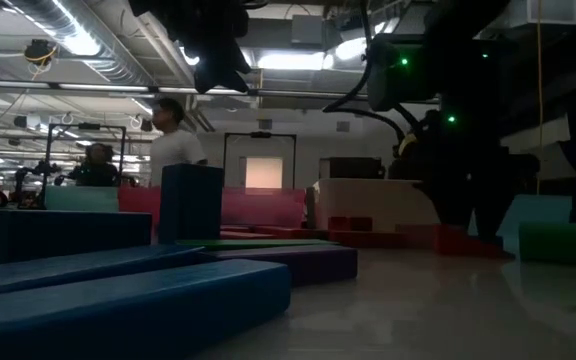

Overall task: Sort blocks
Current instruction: Put the blue block into the left pink bin

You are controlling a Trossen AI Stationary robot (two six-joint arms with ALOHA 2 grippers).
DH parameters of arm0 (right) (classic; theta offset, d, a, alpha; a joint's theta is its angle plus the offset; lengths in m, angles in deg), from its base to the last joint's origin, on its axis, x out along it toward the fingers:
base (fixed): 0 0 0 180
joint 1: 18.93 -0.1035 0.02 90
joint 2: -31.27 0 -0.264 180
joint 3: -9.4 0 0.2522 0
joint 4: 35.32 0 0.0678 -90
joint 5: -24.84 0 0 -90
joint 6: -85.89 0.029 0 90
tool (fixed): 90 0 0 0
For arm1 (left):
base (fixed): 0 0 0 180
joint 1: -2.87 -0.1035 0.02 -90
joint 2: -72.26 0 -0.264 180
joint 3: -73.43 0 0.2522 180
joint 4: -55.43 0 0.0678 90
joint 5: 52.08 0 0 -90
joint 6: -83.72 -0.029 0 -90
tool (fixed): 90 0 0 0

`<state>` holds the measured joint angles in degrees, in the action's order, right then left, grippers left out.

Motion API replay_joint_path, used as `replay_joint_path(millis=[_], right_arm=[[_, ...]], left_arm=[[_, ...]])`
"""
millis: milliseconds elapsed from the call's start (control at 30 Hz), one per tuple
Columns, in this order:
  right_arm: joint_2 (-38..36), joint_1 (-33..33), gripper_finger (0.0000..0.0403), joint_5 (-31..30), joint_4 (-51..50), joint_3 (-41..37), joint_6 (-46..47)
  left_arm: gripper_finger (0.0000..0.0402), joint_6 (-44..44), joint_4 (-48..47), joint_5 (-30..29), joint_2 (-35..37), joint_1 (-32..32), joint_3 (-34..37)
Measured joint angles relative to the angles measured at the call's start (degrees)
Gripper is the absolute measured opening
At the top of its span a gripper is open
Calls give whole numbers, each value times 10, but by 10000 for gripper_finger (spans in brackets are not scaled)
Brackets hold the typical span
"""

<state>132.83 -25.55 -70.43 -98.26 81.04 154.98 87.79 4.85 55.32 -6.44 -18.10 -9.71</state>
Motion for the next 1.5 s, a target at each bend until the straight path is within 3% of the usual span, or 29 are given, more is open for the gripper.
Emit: replay_joint_path(millis=[267, 600, 867, 1233, 1500], right_arm=[[1, 0, 122, 0, 13, -1, 1], [3, 0, 120, -42, 19, 57, -22], [2, 0, 125, -61, 34, 139, -135], [2, 0, 127, -196, 226, 206, -381], [2, 19, 128, -213, 306, 208, -463]], left_arm=[[169, 1, -1, 0, 0, 0, 0], [169, 113, -3, 2, 18, -18, 0], [169, 195, -8, 25, 24, -45, 0], [169, 305, -34, 52, 23, -38, 0], [169, 361, -27, 52, 23, -16, 0]])
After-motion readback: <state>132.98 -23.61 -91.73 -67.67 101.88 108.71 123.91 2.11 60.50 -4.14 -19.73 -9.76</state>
